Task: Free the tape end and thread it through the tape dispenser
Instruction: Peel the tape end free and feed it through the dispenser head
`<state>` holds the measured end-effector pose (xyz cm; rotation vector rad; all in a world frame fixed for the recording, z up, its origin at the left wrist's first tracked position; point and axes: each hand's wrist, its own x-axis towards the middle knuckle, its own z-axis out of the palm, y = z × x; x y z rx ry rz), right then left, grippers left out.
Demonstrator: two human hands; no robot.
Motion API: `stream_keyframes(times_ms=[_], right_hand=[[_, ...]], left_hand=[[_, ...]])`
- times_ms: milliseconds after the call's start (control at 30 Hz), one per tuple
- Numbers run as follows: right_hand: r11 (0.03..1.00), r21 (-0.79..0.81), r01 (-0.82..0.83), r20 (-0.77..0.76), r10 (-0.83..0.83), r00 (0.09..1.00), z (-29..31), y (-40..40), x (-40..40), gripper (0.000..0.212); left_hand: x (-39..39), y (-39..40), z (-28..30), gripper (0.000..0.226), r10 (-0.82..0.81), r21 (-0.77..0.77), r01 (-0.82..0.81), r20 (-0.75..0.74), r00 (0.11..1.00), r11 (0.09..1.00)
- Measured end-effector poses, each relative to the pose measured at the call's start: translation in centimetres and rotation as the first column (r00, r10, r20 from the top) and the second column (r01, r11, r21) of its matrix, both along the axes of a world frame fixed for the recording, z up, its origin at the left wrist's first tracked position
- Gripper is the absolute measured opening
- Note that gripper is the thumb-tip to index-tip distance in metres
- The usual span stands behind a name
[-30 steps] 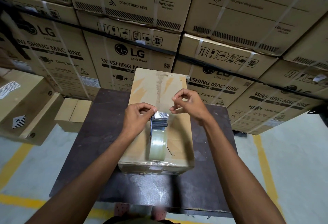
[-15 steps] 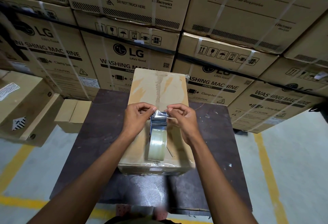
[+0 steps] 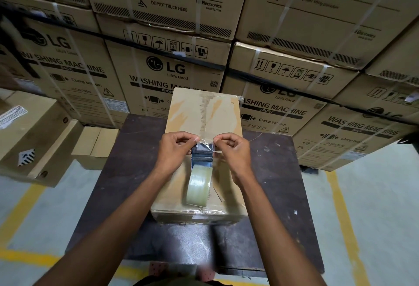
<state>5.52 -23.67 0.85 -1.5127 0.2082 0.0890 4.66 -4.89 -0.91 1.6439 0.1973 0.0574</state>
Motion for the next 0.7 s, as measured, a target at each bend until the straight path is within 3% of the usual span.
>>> stream_keyframes(times_ms=[300, 533, 700], right_hand=[[1.0, 0.006, 0.024, 0.001, -0.024, 1.0, 0.0, 0.1, 0.0, 0.007], [0.999, 0.031, 0.018, -0.014, -0.018, 1.0, -0.1, 0.2, -0.1, 0.004], [0.993, 0.099, 0.069, -0.022, -0.067, 0.998, -0.3, -0.1, -0.3, 0.015]], left_hand=[[-0.4, 0.0, 0.3, 0.015, -0.017, -0.039, 0.016, -0.01, 1.0, 0.999], [-0.3, -0.5, -0.1, 0.005, 0.063, -0.015, -0.062, 0.006, 0.998, 0.998], [-0.4, -1.2, -0.5, 0.002, 0.136, -0.034, -0.136, 0.007, 0.991, 0.99]])
